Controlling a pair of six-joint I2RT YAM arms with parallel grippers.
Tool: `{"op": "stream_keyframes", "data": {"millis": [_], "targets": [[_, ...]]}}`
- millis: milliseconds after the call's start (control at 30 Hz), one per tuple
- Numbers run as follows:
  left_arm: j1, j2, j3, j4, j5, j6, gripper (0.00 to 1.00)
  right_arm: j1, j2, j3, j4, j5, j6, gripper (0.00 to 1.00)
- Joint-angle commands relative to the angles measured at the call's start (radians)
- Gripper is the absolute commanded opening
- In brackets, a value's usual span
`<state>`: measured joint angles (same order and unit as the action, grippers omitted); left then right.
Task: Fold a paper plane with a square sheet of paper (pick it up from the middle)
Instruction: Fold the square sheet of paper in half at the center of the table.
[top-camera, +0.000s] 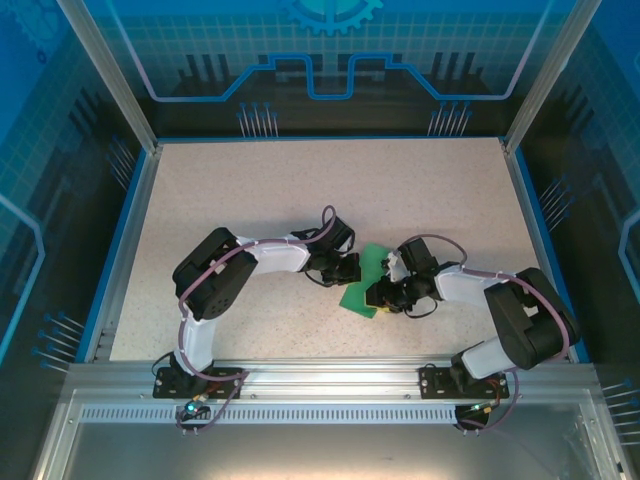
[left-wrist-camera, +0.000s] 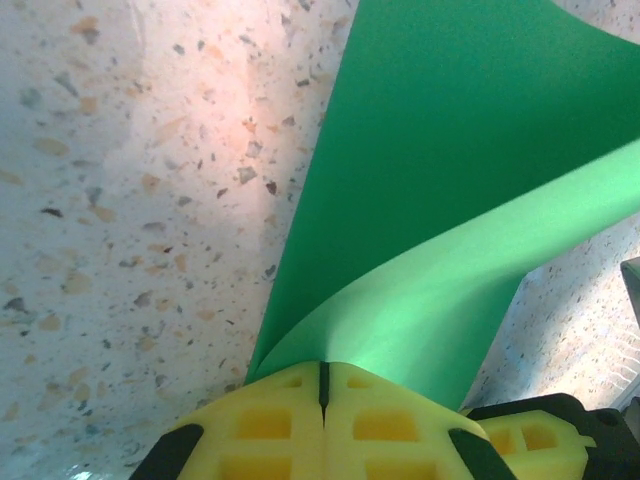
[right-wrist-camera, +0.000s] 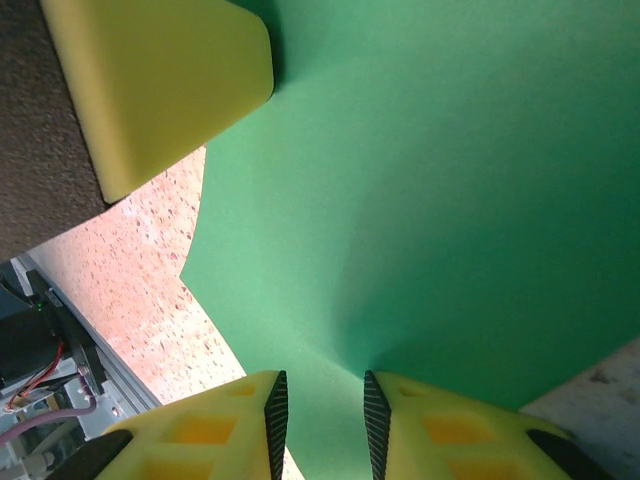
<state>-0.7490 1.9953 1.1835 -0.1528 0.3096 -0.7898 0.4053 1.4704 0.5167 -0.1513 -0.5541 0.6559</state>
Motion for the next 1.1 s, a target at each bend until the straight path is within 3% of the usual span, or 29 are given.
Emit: {"op": "stream_keyframes", "data": {"millis": [0, 200, 600, 800, 967, 1067], "targets": [[-0.01, 0.033, 0.013, -0.055, -0.006, 0.023, 0.0, 0.012, -0.04, -0.022, -0.032, 0.015, 0.008, 0.31], [-0.01, 0.033, 0.014, -0.057, -0.006, 0.026, 0.0, 0.039, -0.142, -0.031, -0.051, -0.01, 0.026, 0.32], [-0.01, 0.033, 0.022, -0.066, -0.003, 0.03, 0.0, 0.09, -0.018, -0.073, -0.022, 0.053, 0.041, 0.32], [-0.01, 0.03, 0.021, -0.07, -0.004, 0.034, 0.0, 0.086, -0.118, -0.024, -0.13, 0.091, 0.03, 0.32], [-0.01, 0.028, 0.022, -0.077, -0.004, 0.04, 0.0, 0.01, -0.205, 0.026, -0.183, 0.114, 0.019, 0.33], [-0.01, 0.028, 0.02, -0.078, -0.003, 0.041, 0.0, -0.073, -0.191, 0.038, -0.13, 0.06, 0.017, 0.33]]}}
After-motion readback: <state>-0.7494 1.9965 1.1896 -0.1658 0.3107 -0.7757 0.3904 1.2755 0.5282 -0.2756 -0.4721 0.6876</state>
